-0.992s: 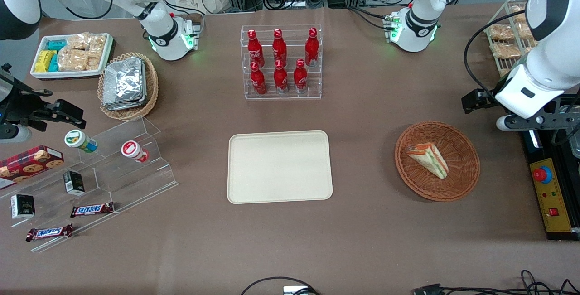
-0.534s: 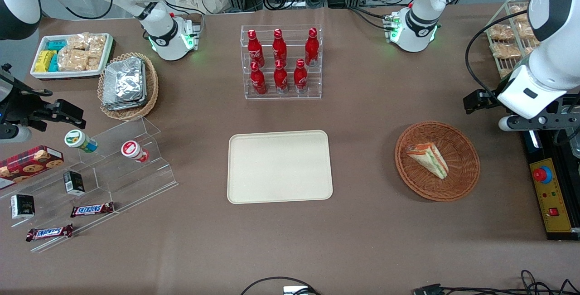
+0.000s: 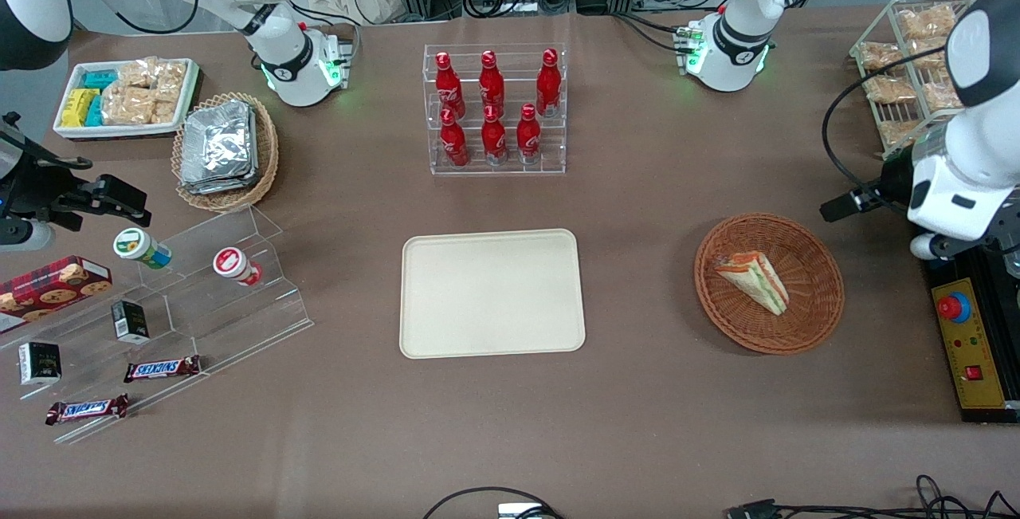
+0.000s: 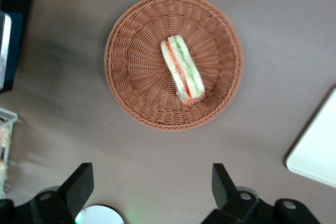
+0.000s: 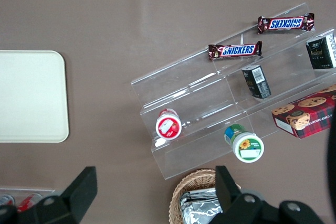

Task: Place sandwich from basket to tray

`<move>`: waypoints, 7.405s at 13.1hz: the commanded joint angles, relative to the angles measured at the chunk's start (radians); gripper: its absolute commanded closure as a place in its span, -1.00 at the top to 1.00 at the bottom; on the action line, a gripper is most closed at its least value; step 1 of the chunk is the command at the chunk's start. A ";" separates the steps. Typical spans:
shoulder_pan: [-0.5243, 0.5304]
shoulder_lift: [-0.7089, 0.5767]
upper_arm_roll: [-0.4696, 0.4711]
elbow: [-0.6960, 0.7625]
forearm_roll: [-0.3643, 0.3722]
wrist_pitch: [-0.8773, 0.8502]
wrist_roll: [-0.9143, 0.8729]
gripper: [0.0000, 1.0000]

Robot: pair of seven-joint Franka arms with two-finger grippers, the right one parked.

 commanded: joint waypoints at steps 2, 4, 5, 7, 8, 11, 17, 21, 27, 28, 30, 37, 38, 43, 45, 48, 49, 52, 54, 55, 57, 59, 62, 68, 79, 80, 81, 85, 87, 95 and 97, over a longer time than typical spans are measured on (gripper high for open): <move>0.007 0.104 -0.005 0.015 -0.019 0.003 -0.136 0.98; 0.002 0.157 -0.007 0.009 -0.019 0.029 -0.169 0.98; -0.003 0.180 -0.007 -0.003 -0.019 0.059 -0.181 0.98; -0.009 0.225 -0.010 -0.028 -0.008 0.133 -0.231 0.98; -0.013 0.256 -0.012 -0.031 -0.008 0.162 -0.245 0.98; -0.039 0.338 -0.012 -0.033 -0.003 0.222 -0.305 0.98; -0.039 0.380 -0.010 -0.170 0.000 0.435 -0.331 0.98; -0.035 0.394 -0.008 -0.189 0.001 0.462 -0.330 0.99; -0.026 0.373 -0.008 -0.191 0.000 0.469 -0.280 -0.44; -0.026 0.354 -0.008 -0.187 0.000 0.454 -0.218 -0.45; -0.026 0.324 -0.008 -0.160 0.000 0.396 -0.117 -0.68; -0.090 0.297 -0.016 0.186 -0.005 0.020 0.139 -0.73; -0.125 0.299 -0.016 0.200 -0.006 0.026 0.155 -0.73; -0.350 0.421 -0.013 0.361 -0.006 0.032 0.130 -0.71; -0.401 0.502 -0.015 0.447 -0.014 0.034 0.104 -0.70; -0.457 0.587 -0.018 0.489 -0.019 0.127 0.109 -0.70; -0.466 0.607 -0.021 0.489 -0.022 0.144 0.110 -0.69; -0.487 0.668 -0.045 0.486 -0.042 0.204 0.104 -0.62; -0.515 0.705 -0.045 0.486 -0.042 0.260 0.075 -0.62; -0.521 0.721 -0.045 0.484 -0.043 0.285 0.049 -0.62; -0.544 0.751 -0.045 0.484 -0.042 0.313 0.040 -0.61; -0.552 0.780 -0.045 0.484 -0.042 0.328 0.040 -0.58; -0.553 0.788 -0.045 0.478 -0.057 0.325 0.044 -0.37; -0.544 0.767 -0.044 0.484 -0.062 0.319 0.055 1.00; -0.221 0.308 -0.022 0.475 -0.054 -0.240 0.061 1.00; -0.181 0.290 -0.022 0.469 -0.052 -0.285 0.066 1.00; -0.138 0.273 -0.022 0.469 -0.054 -0.313 0.093 1.00; -0.029 0.187 -0.022 0.440 -0.052 -0.354 0.334 1.00; -0.029 0.146 -0.021 0.391 -0.039 -0.341 0.337 1.00; -0.030 -0.134 -0.025 -0.081 0.015 -0.010 0.362 1.00; -0.030 -0.131 -0.025 -0.074 0.027 0.001 0.385 1.00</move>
